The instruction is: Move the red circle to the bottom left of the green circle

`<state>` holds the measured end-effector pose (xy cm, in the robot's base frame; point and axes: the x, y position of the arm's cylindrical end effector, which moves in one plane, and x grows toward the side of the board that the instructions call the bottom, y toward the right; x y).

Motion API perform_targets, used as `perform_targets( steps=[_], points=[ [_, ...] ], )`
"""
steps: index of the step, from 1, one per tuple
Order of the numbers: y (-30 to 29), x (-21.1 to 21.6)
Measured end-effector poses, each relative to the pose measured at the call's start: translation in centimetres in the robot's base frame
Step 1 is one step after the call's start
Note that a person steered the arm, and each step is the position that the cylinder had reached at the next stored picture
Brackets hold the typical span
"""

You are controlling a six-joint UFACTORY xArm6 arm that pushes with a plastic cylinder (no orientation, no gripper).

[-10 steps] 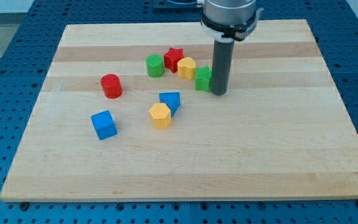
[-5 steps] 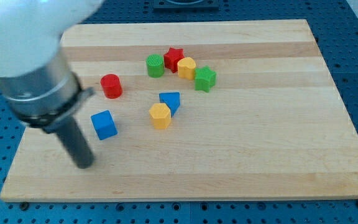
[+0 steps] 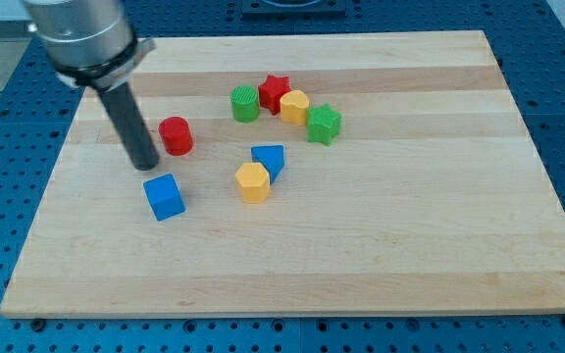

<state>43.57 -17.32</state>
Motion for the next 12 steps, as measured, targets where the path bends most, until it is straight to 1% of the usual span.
perform_targets(
  steps=[1, 2, 3, 4, 7, 8, 10, 12],
  points=[
    [1.2, -1.0],
    [-0.2, -1.0],
    [-3.7, -1.8],
    [-4.0, -3.1],
    [4.7, -3.1],
    [6.1, -3.1],
    [6.3, -3.2],
    [10.9, -1.6]
  ],
)
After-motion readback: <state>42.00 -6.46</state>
